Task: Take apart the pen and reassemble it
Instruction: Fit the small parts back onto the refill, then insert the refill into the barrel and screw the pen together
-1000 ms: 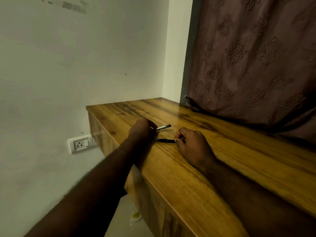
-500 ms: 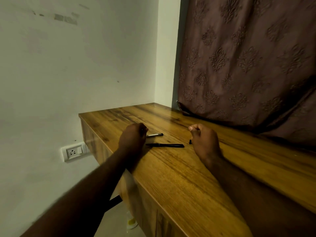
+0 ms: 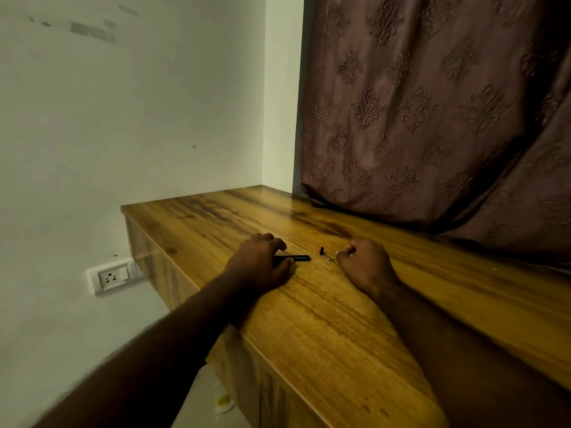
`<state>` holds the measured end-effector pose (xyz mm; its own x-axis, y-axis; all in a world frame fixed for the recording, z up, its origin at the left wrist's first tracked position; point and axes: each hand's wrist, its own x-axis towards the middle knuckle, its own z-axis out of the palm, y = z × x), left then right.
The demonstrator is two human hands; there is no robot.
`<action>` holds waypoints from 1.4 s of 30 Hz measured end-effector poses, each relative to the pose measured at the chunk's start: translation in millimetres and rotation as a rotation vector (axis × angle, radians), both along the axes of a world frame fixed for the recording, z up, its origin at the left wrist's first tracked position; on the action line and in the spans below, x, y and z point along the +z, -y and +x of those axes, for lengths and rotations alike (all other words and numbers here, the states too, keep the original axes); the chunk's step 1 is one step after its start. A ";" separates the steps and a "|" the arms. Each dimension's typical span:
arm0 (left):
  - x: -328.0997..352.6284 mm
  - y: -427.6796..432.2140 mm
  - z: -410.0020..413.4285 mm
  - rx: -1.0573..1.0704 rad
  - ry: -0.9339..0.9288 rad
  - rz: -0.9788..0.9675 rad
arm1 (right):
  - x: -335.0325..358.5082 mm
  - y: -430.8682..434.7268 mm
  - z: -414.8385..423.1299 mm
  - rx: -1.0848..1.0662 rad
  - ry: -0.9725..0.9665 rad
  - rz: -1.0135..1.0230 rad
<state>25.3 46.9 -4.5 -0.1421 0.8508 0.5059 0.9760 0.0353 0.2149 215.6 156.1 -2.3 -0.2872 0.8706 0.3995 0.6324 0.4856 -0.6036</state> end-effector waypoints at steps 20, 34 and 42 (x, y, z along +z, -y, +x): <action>2.9 0.3 -2.4 -0.059 0.050 -0.077 | -0.5 3.2 -12.4 -0.041 0.294 0.119; 1.7 13.9 4.7 -0.108 0.177 0.080 | 6.4 11.1 -9.9 -0.051 -0.148 0.069; 3.2 15.6 3.6 -0.112 0.231 0.380 | 4.2 50.6 -47.5 0.261 -0.248 0.010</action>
<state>28.9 31.3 -1.3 -0.2055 0.6272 0.7513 0.8945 -0.1910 0.4042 168.1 105.5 1.9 -0.3922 0.7765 0.4932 0.3212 0.6180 -0.7176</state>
